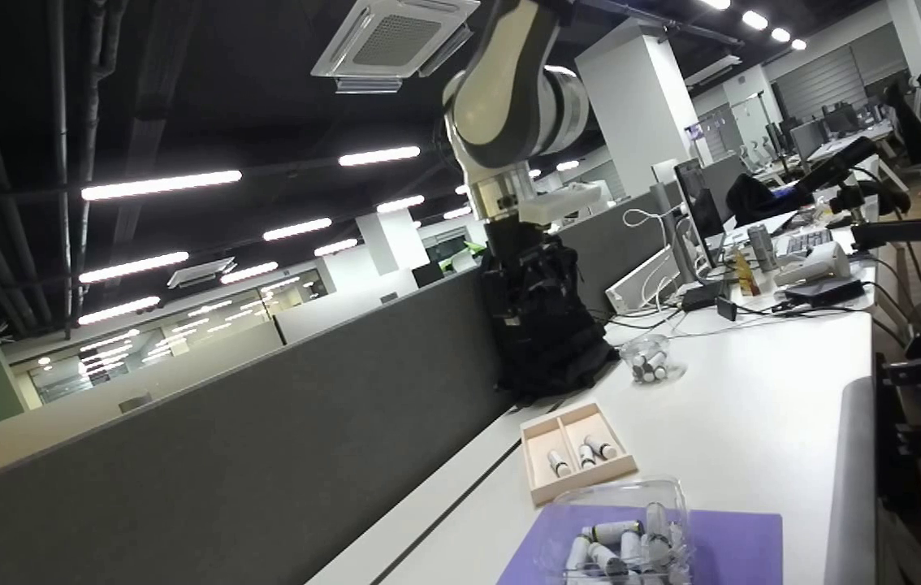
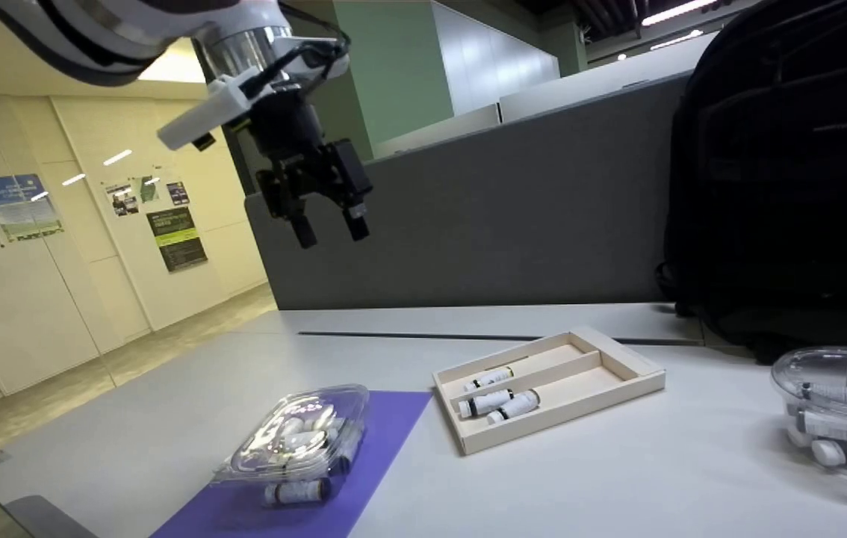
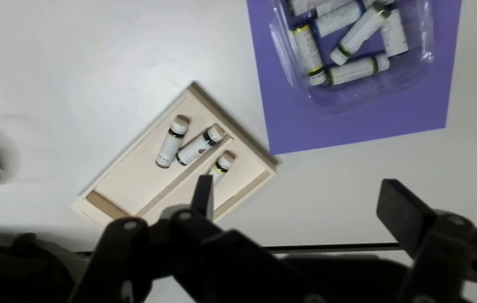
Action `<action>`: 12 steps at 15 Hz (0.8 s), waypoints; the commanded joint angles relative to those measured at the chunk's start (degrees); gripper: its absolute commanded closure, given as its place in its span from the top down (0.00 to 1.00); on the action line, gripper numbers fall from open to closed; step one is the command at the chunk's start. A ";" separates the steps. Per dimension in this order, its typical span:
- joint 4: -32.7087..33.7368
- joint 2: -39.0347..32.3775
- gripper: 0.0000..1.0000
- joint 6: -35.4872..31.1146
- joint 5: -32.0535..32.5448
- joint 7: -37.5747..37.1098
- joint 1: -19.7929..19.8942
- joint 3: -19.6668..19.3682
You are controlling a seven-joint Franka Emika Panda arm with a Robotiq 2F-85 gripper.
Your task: Get an item from the lower compartment of the tray and place it on the table
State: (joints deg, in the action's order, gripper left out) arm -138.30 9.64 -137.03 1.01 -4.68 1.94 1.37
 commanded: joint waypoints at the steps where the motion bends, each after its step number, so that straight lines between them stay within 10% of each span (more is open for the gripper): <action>1: 1.94 -6.12 1.00 -4.75 0.79 -3.50 2.77 -3.04; 12: 8.83 -19.99 1.00 -6.86 -2.18 -3.98 4.16 -7.03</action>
State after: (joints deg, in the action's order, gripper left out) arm -129.56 -10.40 -144.07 -1.01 -8.77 6.62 -5.11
